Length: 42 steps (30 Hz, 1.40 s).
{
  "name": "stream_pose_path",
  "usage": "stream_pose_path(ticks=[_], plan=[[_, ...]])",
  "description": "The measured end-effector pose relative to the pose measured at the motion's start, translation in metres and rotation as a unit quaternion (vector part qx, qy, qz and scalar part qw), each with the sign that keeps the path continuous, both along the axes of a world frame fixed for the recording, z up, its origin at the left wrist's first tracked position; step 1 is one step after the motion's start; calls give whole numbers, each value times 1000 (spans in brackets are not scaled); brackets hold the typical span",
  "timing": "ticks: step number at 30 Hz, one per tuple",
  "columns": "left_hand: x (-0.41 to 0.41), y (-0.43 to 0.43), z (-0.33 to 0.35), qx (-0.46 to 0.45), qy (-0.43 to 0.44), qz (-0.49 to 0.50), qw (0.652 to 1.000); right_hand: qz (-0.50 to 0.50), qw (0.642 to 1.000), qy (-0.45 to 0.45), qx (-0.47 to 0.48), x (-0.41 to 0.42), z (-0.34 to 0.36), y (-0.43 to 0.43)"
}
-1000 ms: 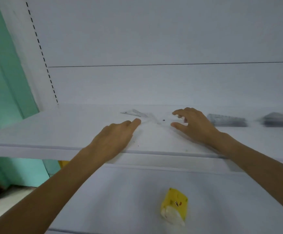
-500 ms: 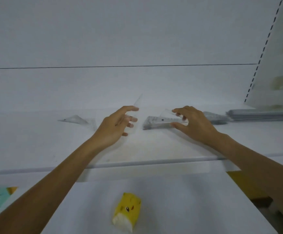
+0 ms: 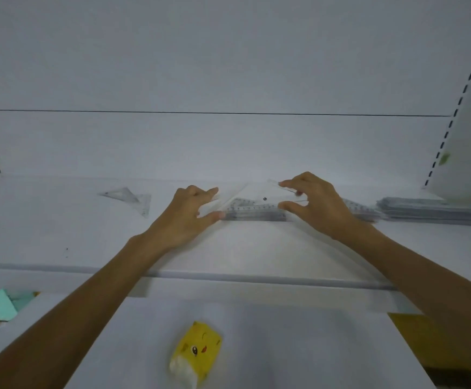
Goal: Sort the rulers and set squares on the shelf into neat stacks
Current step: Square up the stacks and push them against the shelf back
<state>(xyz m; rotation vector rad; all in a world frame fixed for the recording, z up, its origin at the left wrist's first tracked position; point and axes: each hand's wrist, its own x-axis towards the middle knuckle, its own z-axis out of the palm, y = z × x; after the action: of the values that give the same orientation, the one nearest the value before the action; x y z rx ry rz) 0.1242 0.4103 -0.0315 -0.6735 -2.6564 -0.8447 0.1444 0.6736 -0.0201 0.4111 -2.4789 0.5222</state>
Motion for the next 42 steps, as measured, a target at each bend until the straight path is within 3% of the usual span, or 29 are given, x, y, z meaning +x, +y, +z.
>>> stream_pose_path(ticks=[6, 14, 26, 30, 35, 42], plan=[[1, -28, 5, 19, 60, 31, 998, 15, 999, -29, 18, -19, -2, -32], [-9, -47, 0, 42, 43, 39, 997, 26, 988, -150, 15, -31, -12, -52], [-44, -4, 15, 64, 32, -37, 997, -47, 993, -106, 7, 35, -16, -50], [-53, 37, 21, 63, 9, -89, 994, -65, 989, -109, 74, 51, -32, -67], [-58, 61, 16, 80, 14, -97, 992, -73, 990, -92, 80, 50, -33, -68], [-62, 60, -1, -17, -2, -107, 994, -69, 990, -89, 88, 50, -34, -67]])
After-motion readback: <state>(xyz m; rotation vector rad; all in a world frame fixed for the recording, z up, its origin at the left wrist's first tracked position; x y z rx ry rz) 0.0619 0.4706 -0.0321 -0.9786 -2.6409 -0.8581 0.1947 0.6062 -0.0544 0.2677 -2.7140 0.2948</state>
